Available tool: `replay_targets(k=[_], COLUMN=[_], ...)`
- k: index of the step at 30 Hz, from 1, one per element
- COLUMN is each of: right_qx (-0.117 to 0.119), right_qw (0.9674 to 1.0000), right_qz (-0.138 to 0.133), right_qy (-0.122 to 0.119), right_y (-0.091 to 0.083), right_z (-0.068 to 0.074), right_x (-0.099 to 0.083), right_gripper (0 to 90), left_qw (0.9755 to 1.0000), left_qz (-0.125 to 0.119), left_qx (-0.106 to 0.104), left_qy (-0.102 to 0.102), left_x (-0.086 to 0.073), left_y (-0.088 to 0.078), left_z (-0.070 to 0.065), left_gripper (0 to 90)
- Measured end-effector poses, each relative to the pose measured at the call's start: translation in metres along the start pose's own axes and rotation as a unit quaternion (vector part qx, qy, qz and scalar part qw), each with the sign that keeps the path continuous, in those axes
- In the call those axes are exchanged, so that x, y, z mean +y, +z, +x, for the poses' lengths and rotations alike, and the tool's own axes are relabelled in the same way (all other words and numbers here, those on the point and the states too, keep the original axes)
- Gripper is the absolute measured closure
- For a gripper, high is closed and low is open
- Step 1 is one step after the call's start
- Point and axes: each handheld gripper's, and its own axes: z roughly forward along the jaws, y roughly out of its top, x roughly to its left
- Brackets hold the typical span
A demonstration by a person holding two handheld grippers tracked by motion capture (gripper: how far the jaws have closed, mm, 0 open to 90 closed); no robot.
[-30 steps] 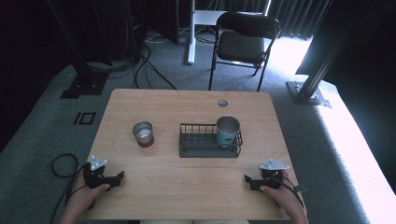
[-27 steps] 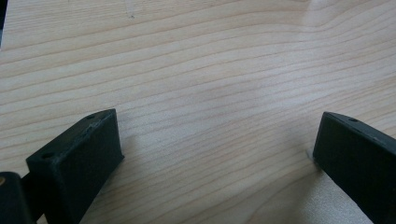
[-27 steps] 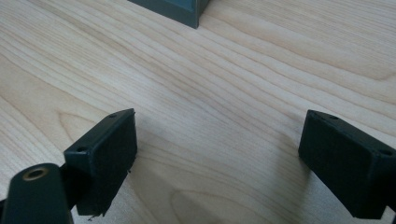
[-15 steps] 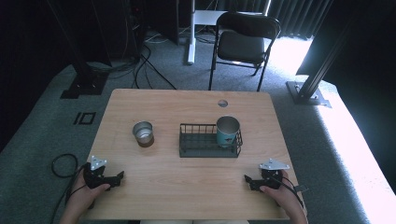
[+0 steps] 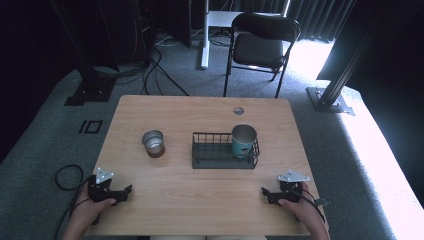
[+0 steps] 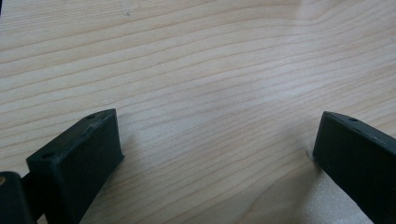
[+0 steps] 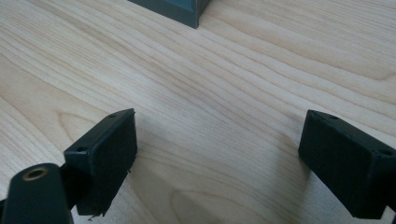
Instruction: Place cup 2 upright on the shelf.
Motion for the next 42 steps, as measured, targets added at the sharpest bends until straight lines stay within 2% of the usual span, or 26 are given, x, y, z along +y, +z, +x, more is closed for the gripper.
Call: replay_targets(k=[1, 4, 6, 10, 12, 17, 26, 42], right_qx=[0.000, 0.000, 0.000, 0.000, 0.000, 0.000, 0.000, 0.000], right_qw=[1.0000, 1.0000, 1.0000, 1.0000, 1.0000, 1.0000, 1.0000, 1.0000], right_qz=[0.000, 0.000, 0.000, 0.000, 0.000, 0.000, 0.000, 0.000], right_qy=[0.000, 0.000, 0.000, 0.000, 0.000, 0.000, 0.000, 0.000], right_y=[0.000, 0.000, 0.000, 0.000, 0.000, 0.000, 0.000, 0.000], right_z=[0.000, 0.000, 0.000, 0.000, 0.000, 0.000, 0.000, 0.000], right_x=[0.000, 0.000, 0.000, 0.000, 0.000, 0.000, 0.000, 0.000], right_gripper=[11.1, 11.1, 11.1, 11.1, 11.1, 11.1, 11.1, 11.1], left_qw=[1.0000, 0.9997, 0.9997, 0.9991, 0.9990, 0.9984, 0.9984, 0.9966], left_qz=[0.000, 0.004, 0.001, -0.004, -0.011, -0.018, -0.027, -0.054], left_qx=[0.000, -0.014, -0.020, -0.032, -0.040, -0.048, -0.046, -0.061], left_qy=[0.000, 0.018, 0.015, 0.026, 0.021, 0.024, 0.019, 0.011], left_x=[0.000, 0.000, 0.000, 0.003, 0.004, 0.007, 0.014, 0.029], left_y=[0.000, -0.004, -0.005, -0.008, -0.009, -0.007, -0.002, 0.004], left_z=[0.000, -0.002, -0.003, -0.006, -0.007, -0.010, -0.011, -0.015], left_gripper=[1.7, 1.8, 1.7, 1.7, 1.7, 1.7, 1.8, 1.8])
